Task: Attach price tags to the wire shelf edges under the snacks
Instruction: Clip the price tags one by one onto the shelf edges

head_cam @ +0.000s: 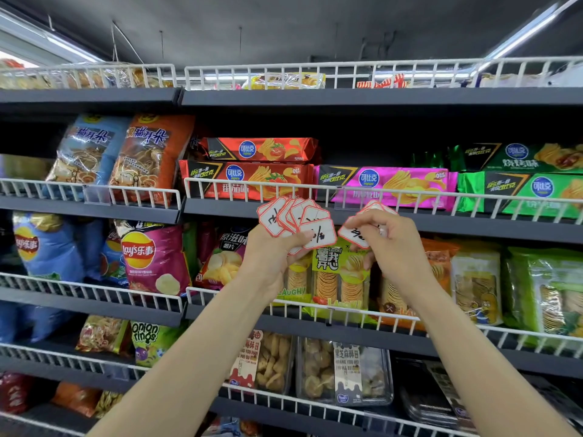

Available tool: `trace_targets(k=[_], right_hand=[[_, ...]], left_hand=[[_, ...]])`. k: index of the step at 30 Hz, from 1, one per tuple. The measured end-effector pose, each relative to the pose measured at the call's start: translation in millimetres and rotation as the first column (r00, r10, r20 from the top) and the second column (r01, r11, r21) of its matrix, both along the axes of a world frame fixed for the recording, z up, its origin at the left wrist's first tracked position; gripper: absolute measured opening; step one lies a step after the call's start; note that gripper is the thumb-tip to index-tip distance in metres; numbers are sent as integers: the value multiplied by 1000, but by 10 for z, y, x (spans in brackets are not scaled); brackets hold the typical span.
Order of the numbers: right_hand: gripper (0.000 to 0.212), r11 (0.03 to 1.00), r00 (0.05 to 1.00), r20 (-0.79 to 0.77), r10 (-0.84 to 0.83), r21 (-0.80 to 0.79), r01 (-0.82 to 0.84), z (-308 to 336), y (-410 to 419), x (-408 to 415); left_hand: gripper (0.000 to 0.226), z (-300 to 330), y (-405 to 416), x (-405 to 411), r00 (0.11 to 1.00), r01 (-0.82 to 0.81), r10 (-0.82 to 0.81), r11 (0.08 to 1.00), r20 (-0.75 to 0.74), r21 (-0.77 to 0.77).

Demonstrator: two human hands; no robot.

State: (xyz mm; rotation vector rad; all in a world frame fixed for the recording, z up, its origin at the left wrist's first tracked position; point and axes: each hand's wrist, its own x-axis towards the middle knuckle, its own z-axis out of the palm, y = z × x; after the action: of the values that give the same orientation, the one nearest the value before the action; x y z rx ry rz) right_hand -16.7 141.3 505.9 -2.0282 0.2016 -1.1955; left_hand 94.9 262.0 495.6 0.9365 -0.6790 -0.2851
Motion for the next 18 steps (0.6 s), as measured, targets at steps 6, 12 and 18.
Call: trace_targets(k=[6,12,18], right_hand=[[19,997,998,-55,-23,-81,19,-14,109,42],[13,1000,998,-67,18,-13,-19,-27,80,60],[14,999,996,-70,46,15,-45,-58,69,54]], left_hand=[[33,-13,0,-51,993,0,-12,995,119,96],[12,-37,5,-98,991,112,-115,992,69,50],[18,-26,20,-51,995,21,-25,999,96,50]])
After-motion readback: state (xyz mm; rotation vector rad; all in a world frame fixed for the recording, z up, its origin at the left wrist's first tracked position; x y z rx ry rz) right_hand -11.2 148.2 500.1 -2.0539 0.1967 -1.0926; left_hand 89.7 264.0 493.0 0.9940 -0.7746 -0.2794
